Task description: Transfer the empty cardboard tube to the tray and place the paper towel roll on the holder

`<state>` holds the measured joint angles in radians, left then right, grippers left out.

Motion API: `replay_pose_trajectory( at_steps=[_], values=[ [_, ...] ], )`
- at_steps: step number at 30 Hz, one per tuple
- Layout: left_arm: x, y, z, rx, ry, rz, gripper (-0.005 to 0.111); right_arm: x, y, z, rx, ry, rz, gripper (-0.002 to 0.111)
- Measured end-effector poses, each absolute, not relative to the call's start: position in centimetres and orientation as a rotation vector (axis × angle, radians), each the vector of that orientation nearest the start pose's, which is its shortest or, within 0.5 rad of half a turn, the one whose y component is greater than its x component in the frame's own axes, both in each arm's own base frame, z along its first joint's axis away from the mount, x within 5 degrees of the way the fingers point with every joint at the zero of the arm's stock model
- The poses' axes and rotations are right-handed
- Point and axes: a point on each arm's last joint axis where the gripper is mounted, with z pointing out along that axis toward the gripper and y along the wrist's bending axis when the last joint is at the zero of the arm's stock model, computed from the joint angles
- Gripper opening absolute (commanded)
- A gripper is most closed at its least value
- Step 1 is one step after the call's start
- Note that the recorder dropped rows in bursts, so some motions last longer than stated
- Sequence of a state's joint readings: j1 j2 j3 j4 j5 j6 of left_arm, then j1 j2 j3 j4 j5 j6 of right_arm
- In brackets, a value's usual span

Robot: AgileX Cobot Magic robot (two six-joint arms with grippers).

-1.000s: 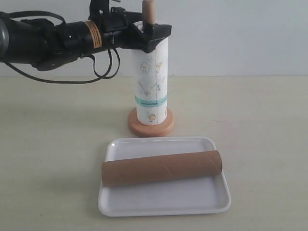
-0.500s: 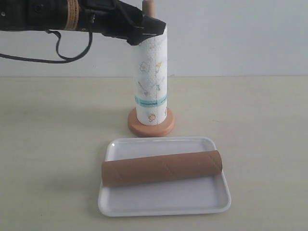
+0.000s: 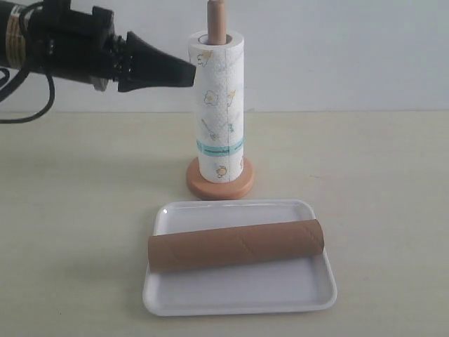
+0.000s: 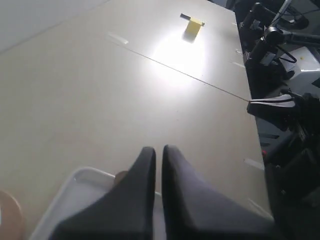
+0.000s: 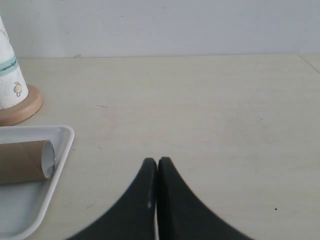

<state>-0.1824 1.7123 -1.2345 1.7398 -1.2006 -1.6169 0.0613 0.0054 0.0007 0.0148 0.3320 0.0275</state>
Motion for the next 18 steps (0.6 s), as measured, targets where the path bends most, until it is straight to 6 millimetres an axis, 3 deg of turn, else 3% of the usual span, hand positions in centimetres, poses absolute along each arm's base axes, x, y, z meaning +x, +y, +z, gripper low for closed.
replay_pose_trajectory(
  at_steps=[7, 13, 18],
  values=[
    [30.0, -14.1, 26.6, 1.082, 1.793, -1.268, 0.004, 5.4, 0.4, 18.3, -0.021, 1.822, 0.077, 0.000],
    [27.1, -13.6, 27.4, 1.093, 1.736, -1.247, 0.004, 5.4, 0.4, 18.3, -0.021, 1.822, 0.077, 0.000],
    [23.5, -13.0, 28.0, 1.056, 1.672, -1.246, 0.004, 5.4, 0.4, 18.3, -0.021, 1.822, 0.077, 0.000]
  ],
)
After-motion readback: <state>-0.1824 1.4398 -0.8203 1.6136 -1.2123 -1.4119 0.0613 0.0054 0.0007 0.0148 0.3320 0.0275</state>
